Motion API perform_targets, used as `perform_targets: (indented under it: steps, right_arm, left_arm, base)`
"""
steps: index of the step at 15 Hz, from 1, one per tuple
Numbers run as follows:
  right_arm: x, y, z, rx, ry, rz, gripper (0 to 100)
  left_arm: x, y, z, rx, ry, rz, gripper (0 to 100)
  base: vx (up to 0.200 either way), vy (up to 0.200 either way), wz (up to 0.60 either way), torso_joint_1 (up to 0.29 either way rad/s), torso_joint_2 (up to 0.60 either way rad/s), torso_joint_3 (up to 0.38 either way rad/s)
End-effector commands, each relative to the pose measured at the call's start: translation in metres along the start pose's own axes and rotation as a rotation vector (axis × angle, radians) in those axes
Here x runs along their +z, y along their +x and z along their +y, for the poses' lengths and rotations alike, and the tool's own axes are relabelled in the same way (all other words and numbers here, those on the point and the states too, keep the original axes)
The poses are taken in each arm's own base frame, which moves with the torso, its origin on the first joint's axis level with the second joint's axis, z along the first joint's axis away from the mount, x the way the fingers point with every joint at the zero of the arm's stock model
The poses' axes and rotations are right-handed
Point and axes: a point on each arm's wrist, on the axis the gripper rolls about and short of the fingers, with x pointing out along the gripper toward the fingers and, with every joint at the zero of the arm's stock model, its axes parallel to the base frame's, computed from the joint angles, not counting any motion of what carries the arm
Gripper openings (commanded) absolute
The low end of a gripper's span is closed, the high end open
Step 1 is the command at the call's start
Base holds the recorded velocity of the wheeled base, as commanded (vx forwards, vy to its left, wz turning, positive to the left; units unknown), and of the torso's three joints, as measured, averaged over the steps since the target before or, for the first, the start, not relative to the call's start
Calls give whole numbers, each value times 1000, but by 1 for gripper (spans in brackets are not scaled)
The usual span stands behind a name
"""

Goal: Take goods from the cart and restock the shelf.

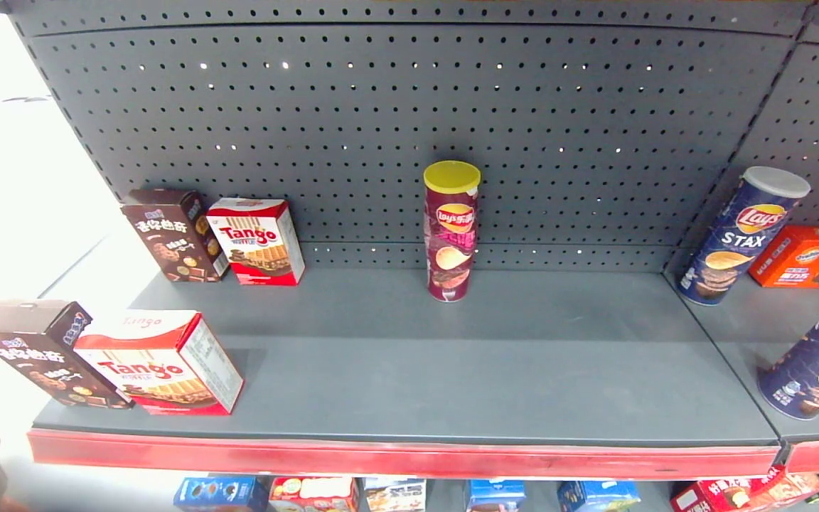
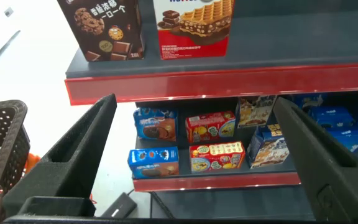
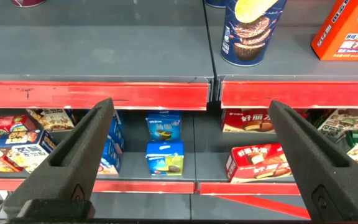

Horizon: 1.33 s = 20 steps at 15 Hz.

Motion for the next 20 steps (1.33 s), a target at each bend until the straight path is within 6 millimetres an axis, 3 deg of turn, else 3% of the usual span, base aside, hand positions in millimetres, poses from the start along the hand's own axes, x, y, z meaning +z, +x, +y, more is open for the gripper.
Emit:
perform_targets:
  steps: [1,3,15,20]
  right_arm:
    - [0,0,0,0,-2,2,100]
    - [0,0,0,0,-5,2,100]
    - [0,0,0,-14,-11,0,100]
    - [0,0,0,-14,-7,-1,100]
  left_arm:
    - [0,0,0,0,0,1,100]
    - [0,0,0,0,0,1,100]
    - [0,0,0,0,0,1,100]
    - [0,0,0,0,0,1,100]
  base:
    - [0,0,0,0,0,0]
    - [0,0,0,0,0,0]
    - [0,0,600,1,3,1]
    - [0,0,0,0,0,0]
